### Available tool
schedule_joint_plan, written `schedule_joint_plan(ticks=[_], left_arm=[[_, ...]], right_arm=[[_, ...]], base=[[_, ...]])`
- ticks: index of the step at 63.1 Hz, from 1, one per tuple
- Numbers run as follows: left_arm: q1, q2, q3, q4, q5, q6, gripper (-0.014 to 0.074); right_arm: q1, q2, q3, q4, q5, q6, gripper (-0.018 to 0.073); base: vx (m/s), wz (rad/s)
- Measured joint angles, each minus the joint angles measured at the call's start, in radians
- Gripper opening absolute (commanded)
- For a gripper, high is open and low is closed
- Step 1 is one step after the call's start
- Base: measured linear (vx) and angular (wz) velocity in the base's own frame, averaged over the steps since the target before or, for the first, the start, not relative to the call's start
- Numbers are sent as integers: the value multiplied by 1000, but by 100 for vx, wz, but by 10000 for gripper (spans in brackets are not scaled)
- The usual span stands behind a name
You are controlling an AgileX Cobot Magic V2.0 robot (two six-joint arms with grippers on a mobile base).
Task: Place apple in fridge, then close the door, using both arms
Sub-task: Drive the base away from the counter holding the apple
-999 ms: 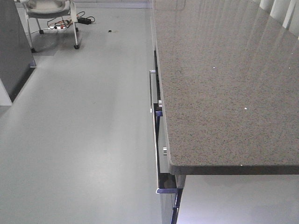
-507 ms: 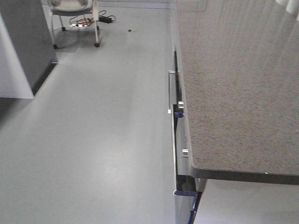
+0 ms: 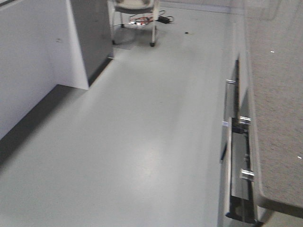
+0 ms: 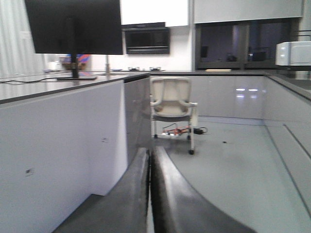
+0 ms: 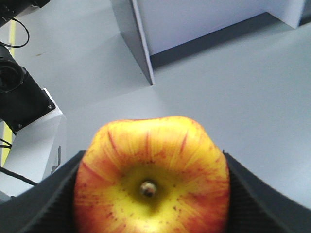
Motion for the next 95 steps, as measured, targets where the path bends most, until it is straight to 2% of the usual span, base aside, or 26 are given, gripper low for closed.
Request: schedule_joint_plan(ticks=[95], left_arm=[[0,0,0,0,0,0,-6]], right_arm=[[0,0,0,0,18,0,367]], base=[[-1,47]])
